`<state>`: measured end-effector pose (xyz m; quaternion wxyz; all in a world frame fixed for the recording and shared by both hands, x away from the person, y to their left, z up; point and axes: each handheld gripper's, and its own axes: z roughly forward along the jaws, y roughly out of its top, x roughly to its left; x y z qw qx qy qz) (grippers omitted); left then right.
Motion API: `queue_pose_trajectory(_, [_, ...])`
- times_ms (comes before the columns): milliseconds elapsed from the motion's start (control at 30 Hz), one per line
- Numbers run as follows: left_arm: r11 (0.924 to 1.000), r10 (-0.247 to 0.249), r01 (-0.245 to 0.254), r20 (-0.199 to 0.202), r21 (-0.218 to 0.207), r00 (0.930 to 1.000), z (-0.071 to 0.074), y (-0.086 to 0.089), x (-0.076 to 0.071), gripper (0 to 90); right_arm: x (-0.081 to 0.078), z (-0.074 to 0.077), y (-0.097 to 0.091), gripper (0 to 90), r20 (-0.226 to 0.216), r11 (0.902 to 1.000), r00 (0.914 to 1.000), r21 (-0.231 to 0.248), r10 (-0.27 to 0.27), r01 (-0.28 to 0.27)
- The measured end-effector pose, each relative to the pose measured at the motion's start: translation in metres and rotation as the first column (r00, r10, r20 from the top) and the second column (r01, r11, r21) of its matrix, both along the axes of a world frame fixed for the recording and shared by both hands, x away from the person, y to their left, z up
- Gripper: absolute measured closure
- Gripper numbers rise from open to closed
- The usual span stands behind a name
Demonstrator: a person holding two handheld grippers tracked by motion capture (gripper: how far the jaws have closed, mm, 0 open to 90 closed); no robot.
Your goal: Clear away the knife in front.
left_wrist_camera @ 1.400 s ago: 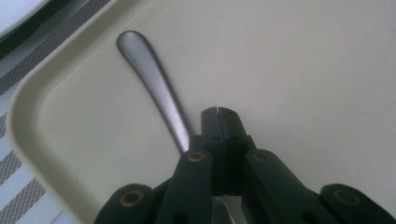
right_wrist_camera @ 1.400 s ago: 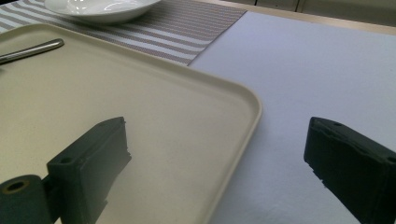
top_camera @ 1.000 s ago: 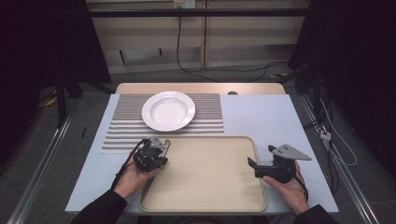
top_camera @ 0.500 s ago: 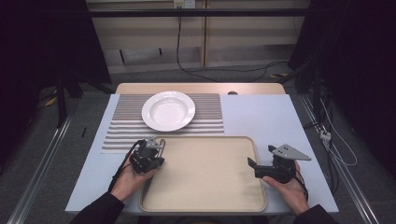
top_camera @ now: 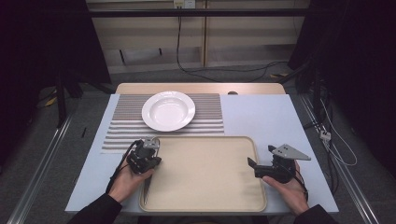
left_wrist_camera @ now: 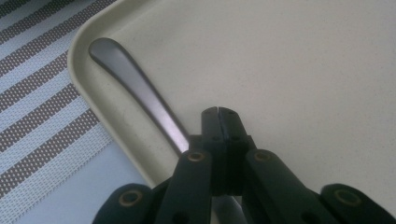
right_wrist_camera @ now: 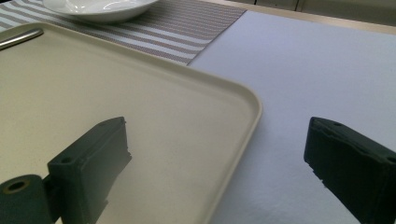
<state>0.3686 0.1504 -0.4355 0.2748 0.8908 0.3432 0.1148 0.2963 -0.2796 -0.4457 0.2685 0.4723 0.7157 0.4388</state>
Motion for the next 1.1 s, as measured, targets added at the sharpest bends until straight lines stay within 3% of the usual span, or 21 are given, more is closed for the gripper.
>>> queue_pose_trajectory(333, [0.9996,-0.005,0.006,0.018,-0.029,0.9998,-0.002,0.004,-0.002,90.0,0.0,0.0,0.0,6.6,0.001,1.0,1.0,0.003,0.005,-0.005])
queue_pose_trajectory(500, [0.9947,-0.006,0.01,0.031,-0.102,0.9995,0.0,0.009,-0.001,89.7,0.0,0.0,0.0,6.5,-0.001,1.0,1.0,0.006,0.002,-0.002])
queue_pose_trajectory(667, [0.9843,0.029,-0.015,0.078,-0.176,0.9965,0.009,0.013,-0.004,62.4,0.0,0.0,0.0,6.6,0.002,1.0,1.0,0.005,-0.001,0.001])
queue_pose_trajectory(733, [0.9788,0.074,-0.051,0.111,-0.199,0.991,0.013,0.015,-0.007,46.0,0.0,0.001,-0.001,6.6,0.006,1.0,1.0,0.005,0.001,-0.001])
queue_pose_trajectory(867, [0.97,0.109,-0.071,0.154,-0.232,0.9821,0.019,0.02,-0.012,26.1,-0.001,0.001,-0.001,6.7,0.006,1.0,1.0,0.005,0.001,-0.001])
queue_pose_trajectory(933, [0.9669,0.122,-0.083,0.152,-0.241,0.9808,0.021,0.023,-0.014,19.2,-0.001,0.001,-0.001,6.7,0.008,1.0,1.0,0.004,0.0,0.0])
queue_pose_trajectory(1000, [0.957,0.103,-0.067,0.117,-0.282,0.9878,0.021,0.025,-0.014,15.8,-0.001,0.001,-0.001,6.8,0.008,1.0,1.0,0.001,-0.001,0.001])
queue_pose_trajectory(1100, [0.9437,0.108,-0.065,0.118,-0.325,0.9871,0.023,0.031,-0.017,12.6,-0.001,0.001,-0.002,6.8,0.008,1.0,1.0,0.006,-0.005,0.005])
